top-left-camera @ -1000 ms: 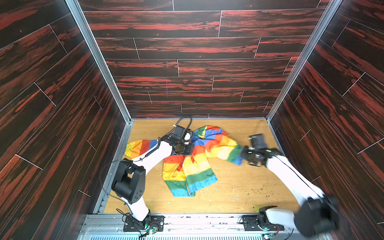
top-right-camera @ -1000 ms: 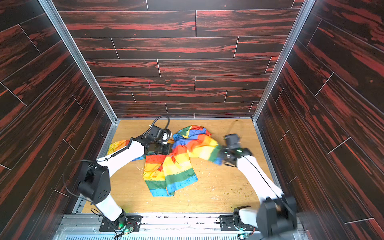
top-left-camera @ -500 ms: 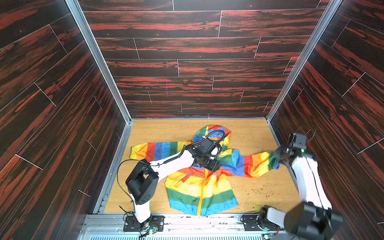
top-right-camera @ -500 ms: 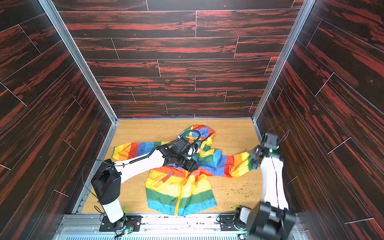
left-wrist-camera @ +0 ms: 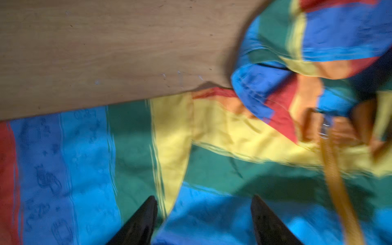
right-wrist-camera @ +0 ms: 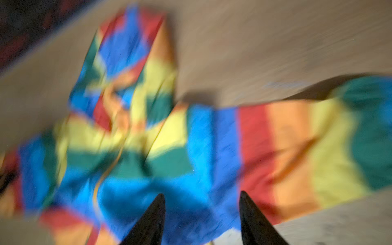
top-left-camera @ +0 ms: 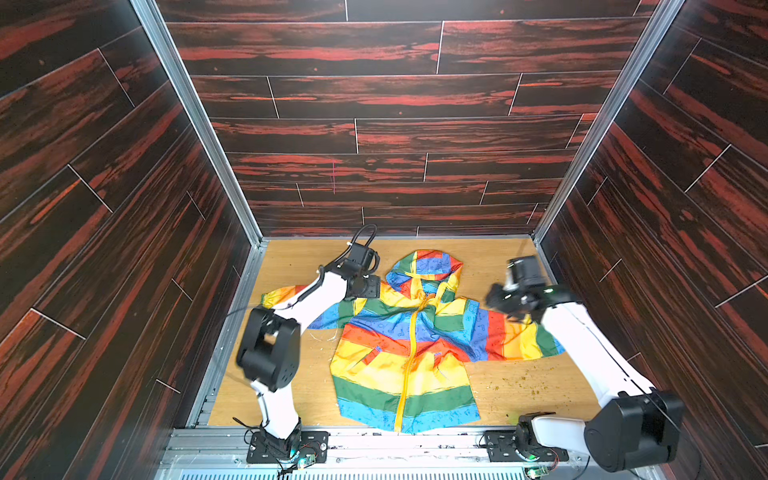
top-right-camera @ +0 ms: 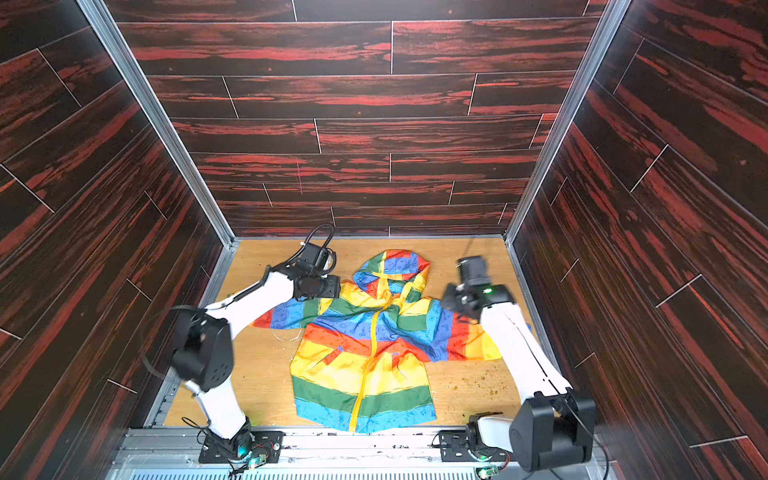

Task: Unzip the jacket
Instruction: Flatten out the jacket at the center of the board.

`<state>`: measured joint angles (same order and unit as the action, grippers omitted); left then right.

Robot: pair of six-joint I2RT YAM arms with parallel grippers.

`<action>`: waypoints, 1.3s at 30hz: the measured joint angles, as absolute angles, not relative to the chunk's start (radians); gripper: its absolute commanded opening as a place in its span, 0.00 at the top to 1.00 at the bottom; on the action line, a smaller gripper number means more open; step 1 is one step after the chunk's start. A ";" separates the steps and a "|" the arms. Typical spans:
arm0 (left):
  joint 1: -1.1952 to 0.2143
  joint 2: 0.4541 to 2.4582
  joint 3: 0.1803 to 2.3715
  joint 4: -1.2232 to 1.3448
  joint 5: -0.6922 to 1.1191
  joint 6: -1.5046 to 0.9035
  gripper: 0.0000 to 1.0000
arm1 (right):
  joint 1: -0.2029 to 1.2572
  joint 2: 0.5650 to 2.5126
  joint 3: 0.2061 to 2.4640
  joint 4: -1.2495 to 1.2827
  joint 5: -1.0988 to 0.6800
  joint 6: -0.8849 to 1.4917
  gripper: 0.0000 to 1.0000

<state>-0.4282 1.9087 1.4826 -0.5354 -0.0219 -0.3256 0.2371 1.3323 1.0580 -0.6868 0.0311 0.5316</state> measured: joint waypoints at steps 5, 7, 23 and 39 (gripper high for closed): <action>-0.438 2.082 1.588 -0.581 -0.059 -0.285 0.24 | 0.257 1.490 0.984 -0.655 -0.085 0.547 0.48; -0.438 2.104 1.588 -0.600 -0.071 -0.280 0.26 | 0.257 1.541 0.982 -0.628 -0.113 0.549 0.52; -0.356 2.143 1.565 -0.625 -0.136 -0.326 0.59 | 0.226 1.900 1.209 -0.577 -0.042 0.526 0.87; -0.217 2.249 1.723 -0.634 -0.128 -0.381 0.43 | 0.145 2.403 2.011 -0.716 -0.140 0.366 0.68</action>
